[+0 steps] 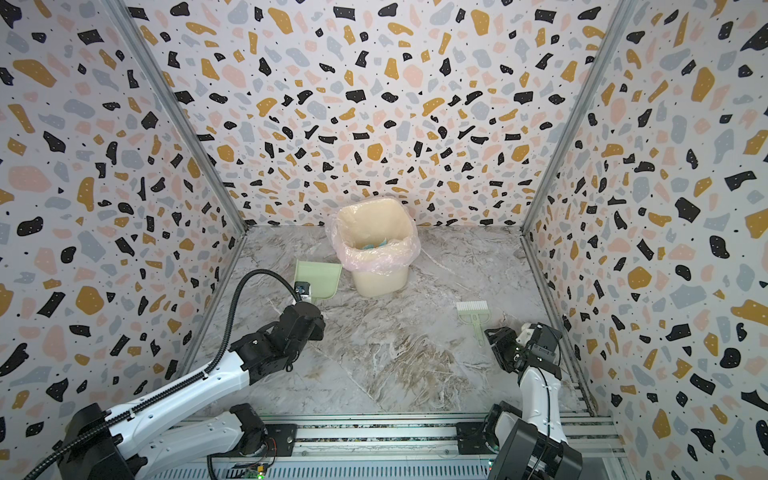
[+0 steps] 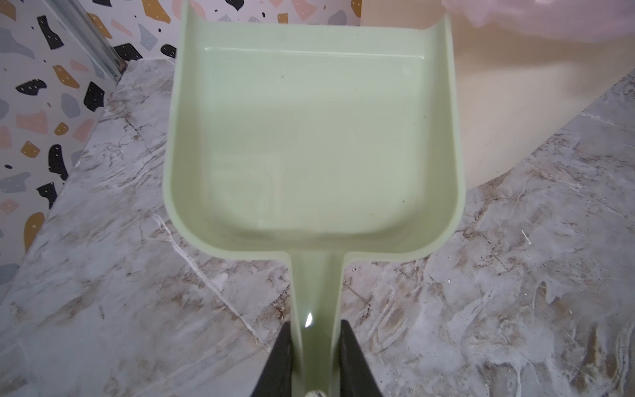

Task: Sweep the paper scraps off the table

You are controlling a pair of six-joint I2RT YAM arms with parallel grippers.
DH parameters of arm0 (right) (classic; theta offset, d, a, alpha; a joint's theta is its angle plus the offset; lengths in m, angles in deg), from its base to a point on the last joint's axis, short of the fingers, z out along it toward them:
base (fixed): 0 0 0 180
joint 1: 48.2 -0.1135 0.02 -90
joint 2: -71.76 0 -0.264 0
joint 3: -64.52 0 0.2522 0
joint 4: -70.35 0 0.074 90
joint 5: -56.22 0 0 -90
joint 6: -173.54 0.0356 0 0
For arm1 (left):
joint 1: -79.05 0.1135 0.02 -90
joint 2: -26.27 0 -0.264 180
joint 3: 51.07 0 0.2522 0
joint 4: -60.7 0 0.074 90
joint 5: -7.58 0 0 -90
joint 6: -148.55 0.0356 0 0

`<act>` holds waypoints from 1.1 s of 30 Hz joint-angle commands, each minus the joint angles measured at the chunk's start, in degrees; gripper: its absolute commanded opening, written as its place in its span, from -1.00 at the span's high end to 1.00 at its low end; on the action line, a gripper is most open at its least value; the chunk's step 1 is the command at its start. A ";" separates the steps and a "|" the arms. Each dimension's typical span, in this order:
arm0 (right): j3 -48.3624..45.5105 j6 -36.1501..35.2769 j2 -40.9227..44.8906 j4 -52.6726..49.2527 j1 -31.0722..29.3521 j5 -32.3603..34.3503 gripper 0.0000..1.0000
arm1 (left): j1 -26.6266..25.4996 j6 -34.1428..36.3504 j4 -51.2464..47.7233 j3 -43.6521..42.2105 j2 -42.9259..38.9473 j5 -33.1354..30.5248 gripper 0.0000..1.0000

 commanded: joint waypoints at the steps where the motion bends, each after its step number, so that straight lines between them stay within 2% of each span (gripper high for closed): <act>1: 2.48 -3.20 1.50 -6.15 -0.56 3.27 -0.28 | 1.14 -1.65 6.27 -1.75 1.36 1.28 1.00; 7: 2.43 -0.81 4.70 -5.03 -6.69 5.16 -0.33 | 3.75 -3.18 13.30 -5.28 6.55 5.68 1.00; 13: 6.32 0.23 6.10 -6.53 -15.22 10.57 -0.38 | 4.25 -4.56 11.90 -4.50 12.10 7.62 1.00; 19: 10.58 -1.54 4.91 -7.40 -21.45 15.25 -0.40 | 4.25 -9.11 15.28 -10.57 12.15 8.25 1.00; 27: 15.66 -6.11 1.40 -7.18 -24.97 18.09 -0.49 | 4.25 -10.89 16.51 -13.89 11.86 8.33 1.00; 28: 16.02 -6.66 0.87 -7.00 -25.15 18.04 -0.50 | 4.25 -10.93 16.34 -13.90 11.86 8.29 0.93; 31: 17.17 -8.69 -0.17 -5.77 -25.70 17.78 -0.55 | 4.26 -10.97 15.70 -13.81 11.35 8.20 0.47; 33: 17.54 -10.16 -0.70 -4.79 -26.06 17.85 -0.61 | 4.25 -10.91 14.99 -13.48 10.81 7.87 0.29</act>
